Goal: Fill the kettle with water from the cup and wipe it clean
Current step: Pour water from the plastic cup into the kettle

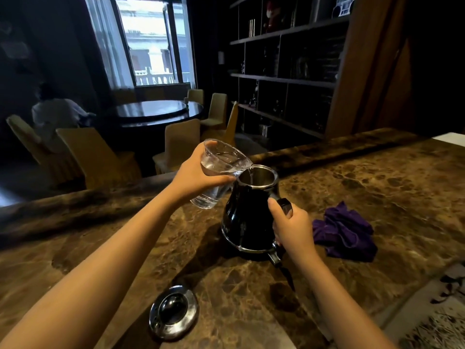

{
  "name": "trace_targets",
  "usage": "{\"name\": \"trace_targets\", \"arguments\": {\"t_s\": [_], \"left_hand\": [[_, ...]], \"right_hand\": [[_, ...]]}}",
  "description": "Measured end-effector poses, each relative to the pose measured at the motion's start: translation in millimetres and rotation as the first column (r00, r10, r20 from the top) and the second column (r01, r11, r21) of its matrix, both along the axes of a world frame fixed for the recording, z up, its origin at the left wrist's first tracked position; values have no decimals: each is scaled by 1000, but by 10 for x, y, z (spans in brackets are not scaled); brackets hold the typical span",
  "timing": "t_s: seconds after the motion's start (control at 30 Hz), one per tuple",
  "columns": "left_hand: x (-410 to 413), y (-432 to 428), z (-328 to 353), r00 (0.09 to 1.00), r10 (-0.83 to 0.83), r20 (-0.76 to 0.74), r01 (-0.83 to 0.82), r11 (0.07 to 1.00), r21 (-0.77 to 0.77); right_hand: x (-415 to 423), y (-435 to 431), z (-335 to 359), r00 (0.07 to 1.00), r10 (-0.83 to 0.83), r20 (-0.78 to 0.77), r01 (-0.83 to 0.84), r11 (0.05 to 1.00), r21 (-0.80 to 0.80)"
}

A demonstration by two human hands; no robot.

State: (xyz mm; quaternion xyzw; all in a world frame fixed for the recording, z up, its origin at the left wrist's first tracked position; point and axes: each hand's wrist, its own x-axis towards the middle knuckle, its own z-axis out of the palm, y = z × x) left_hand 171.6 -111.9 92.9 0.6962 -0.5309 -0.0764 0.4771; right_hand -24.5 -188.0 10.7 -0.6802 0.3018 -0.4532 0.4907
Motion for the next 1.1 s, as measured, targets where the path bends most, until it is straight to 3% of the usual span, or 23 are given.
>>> {"name": "trace_targets", "arguments": {"t_s": [0.43, 1.1], "left_hand": [[110, -102, 184, 981, -81, 179, 54, 987, 151], [152, -106, 313, 972, -94, 215, 47, 975, 215]], "right_hand": [[-1, -7, 3, 1000, -6, -9, 6, 1000, -11], [-11, 14, 28, 1000, -14, -27, 13, 999, -36]]}}
